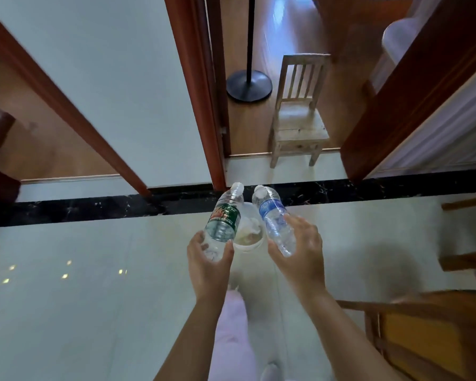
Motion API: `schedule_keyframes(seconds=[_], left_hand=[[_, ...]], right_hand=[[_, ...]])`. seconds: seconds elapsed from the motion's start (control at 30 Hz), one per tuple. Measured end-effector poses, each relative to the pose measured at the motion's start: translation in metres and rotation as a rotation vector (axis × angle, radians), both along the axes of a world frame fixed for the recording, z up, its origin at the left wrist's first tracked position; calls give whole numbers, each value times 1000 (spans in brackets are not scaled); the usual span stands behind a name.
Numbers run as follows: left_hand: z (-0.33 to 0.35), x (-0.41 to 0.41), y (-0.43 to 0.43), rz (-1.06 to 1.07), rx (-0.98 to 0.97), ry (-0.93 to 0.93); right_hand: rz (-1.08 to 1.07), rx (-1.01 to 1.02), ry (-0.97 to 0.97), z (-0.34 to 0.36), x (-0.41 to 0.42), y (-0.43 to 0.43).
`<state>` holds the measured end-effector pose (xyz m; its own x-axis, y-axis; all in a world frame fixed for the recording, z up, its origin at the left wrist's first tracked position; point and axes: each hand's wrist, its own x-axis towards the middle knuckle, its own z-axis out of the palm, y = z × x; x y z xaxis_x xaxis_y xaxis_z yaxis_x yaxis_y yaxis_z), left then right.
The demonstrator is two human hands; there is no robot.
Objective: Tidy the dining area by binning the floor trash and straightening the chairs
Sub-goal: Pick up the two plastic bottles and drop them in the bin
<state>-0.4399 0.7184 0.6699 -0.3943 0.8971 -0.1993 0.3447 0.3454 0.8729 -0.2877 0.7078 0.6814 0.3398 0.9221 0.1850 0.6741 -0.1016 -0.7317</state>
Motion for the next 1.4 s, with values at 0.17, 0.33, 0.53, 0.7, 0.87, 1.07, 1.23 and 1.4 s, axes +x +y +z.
schedule_keyframes(seconds=[0.17, 0.33, 0.53, 0.7, 0.87, 1.07, 1.23, 1.4], left_hand=[[-41, -15, 89, -108, -102, 54], [-108, -17, 141, -145, -226, 120], [-214, -7, 173, -130, -320, 151], [-299, -2, 177, -158, -401, 163], [-366, 3, 174, -191, -472, 158], [-425, 17, 179, -230, -481, 169], [-459, 33, 180, -253, -526, 137], [-461, 44, 179, -258, -557, 79]], right_hand=[[-47, -147, 73, -49, -13, 75], [-78, -315, 90, -125, -5, 128], [-61, -471, 124, -239, 17, 163], [-34, -569, 150, -329, 32, 175], [-45, -629, 155, -398, 40, 180], [-20, -699, 171, -454, 41, 184], [-66, -738, 211, -478, 49, 190], [22, -776, 216, -476, 53, 187]])
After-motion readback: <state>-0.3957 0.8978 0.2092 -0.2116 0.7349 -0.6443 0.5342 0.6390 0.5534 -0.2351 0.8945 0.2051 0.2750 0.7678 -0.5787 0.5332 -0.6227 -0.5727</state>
